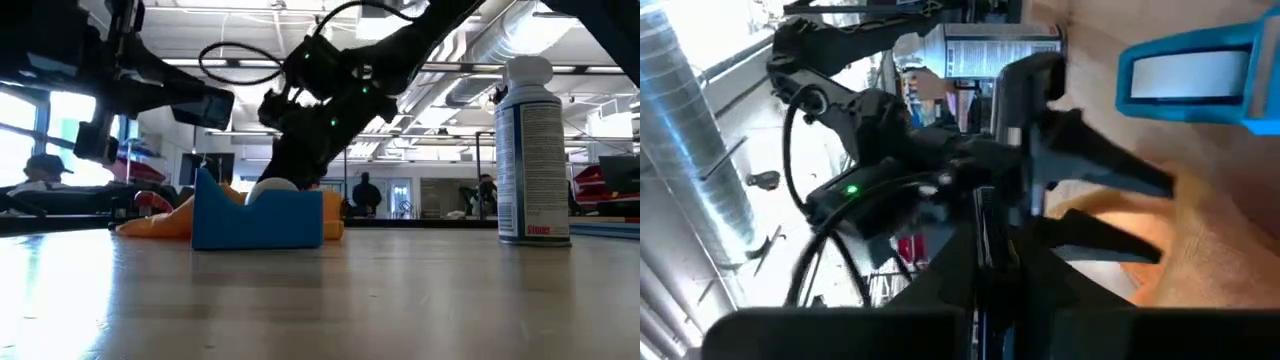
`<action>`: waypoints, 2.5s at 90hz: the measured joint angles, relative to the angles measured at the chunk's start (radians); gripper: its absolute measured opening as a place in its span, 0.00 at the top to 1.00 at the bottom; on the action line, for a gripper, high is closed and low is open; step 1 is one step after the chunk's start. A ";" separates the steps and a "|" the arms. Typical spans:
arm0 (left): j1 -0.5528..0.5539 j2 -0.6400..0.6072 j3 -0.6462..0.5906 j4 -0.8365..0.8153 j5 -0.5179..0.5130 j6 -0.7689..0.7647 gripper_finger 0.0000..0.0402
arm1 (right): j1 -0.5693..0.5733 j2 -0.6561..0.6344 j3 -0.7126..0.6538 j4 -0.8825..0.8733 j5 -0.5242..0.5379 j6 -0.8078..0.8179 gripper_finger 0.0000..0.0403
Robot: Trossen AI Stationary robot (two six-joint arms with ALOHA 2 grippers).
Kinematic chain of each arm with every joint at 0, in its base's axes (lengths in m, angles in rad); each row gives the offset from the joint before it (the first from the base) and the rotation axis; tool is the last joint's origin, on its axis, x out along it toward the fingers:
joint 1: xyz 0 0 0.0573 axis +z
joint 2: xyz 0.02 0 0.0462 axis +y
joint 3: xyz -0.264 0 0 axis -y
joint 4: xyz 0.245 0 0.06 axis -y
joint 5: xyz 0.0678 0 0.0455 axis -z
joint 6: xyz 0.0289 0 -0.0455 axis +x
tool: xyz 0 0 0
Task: Apply microfiber cloth
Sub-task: Wipe the front of the cellphone with an orange microfiber cloth
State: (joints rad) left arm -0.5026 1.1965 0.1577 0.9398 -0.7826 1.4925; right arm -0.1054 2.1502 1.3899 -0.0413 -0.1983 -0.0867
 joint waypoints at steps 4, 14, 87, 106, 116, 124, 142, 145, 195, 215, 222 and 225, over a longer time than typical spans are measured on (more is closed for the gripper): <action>0.002 0.000 0.000 -0.001 0.000 0.000 0.96 | 0.005 0.015 0.000 0.004 0.030 0.000 0.53; 0.003 0.000 0.000 0.000 0.005 0.000 0.96 | 0.010 0.041 0.000 0.004 0.095 0.010 0.53; 0.004 0.000 0.000 -0.001 0.024 0.002 0.96 | -0.005 -0.003 0.600 -0.679 0.360 -0.314 1.00; 0.009 0.000 0.000 0.000 0.033 0.022 0.96 | 0.012 -0.029 0.877 -1.076 0.412 -0.343 1.00; 0.033 0.002 0.009 -0.004 0.071 0.057 0.96 | 0.021 -0.035 0.970 -1.156 0.300 -0.297 1.00; 0.052 0.012 0.032 -0.001 0.093 0.062 0.96 | 0.034 -0.043 0.955 -1.130 0.196 -0.283 1.00; 0.078 0.060 0.096 -0.001 0.136 0.110 0.96 | 0.076 -0.043 0.839 -1.001 0.140 -0.277 1.00; 0.079 0.067 0.105 -0.002 0.138 0.116 0.96 | 0.082 -0.042 0.820 -0.976 0.136 -0.277 1.00; 0.091 0.150 0.197 0.000 0.223 0.144 0.96 | 0.102 -0.043 0.623 -0.542 0.182 -0.304 1.00; 0.091 0.150 0.197 0.002 0.215 0.143 0.96 | 0.101 -0.044 0.623 -0.556 0.112 -0.342 1.00; 0.091 0.150 0.197 0.001 0.217 0.142 0.96 | 0.111 -0.041 0.623 -0.572 0.092 -0.342 1.00; 0.091 0.150 0.197 0.002 0.217 0.140 0.96 | 0.114 -0.041 0.623 -0.588 0.091 -0.342 1.00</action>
State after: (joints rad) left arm -0.4118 1.3464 0.3546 0.9413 -0.5656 1.6329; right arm 0.0085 2.1094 2.0127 -0.6290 -0.1075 -0.4286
